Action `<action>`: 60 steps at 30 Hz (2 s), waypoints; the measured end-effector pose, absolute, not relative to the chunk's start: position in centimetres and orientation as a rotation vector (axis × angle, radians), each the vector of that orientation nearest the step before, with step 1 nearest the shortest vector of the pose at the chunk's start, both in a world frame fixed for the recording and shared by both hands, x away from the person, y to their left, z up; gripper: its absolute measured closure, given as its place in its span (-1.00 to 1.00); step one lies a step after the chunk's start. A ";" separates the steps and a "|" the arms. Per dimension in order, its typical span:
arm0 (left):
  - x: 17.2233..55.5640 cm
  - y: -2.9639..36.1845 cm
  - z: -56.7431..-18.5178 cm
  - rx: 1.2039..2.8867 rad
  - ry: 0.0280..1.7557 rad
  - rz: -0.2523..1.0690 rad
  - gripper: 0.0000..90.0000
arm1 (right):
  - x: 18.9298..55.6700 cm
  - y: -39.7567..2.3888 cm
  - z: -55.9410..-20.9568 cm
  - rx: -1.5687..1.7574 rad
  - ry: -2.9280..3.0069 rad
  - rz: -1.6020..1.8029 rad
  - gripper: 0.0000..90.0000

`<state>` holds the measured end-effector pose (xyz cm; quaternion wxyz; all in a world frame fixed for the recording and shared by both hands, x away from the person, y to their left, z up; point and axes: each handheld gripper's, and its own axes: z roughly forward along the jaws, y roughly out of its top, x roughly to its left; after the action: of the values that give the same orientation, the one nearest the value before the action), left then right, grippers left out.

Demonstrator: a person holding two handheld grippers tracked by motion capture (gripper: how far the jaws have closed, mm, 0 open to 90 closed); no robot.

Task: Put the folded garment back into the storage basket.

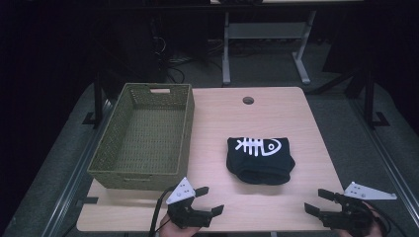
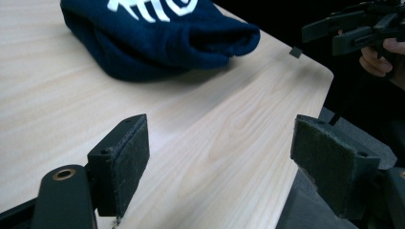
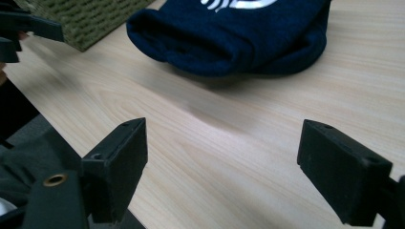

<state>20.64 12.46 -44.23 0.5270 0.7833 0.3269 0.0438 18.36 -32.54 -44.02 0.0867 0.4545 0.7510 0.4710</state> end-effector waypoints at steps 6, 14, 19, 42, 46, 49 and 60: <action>21.5 12.2 -44.0 1.868 0.792 0.123 -0.55 | 18.9 -32.6 -43.7 1.352 2.245 1.403 -0.63; 24.6 10.5 -43.8 1.876 0.811 0.116 -0.55 | 21.1 -32.2 -42.6 1.346 2.269 1.382 -0.65; 26.6 8.9 -44.1 1.889 0.829 0.133 -0.55 | 23.2 -32.2 -42.1 1.358 2.287 1.419 -0.65; 33.2 5.7 -45.2 1.850 1.009 0.093 -0.53 | 30.8 -31.0 -42.5 1.429 2.386 1.301 -0.55; 34.5 5.6 -45.6 1.842 1.062 0.089 -0.52 | 32.5 -30.4 -42.7 1.445 2.397 1.287 -0.56; 35.2 5.6 -46.1 1.843 1.094 0.084 -0.49 | 33.4 -30.3 -43.3 1.461 2.395 1.276 -0.50; 36.9 4.6 -47.8 1.838 1.157 -0.038 -0.35 | 35.7 -30.2 -46.0 1.613 2.404 1.217 -0.36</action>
<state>36.87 4.60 -47.79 0.4659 0.7487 0.4713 -0.0157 35.70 -30.16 -46.02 0.0005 0.5135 0.7656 0.3876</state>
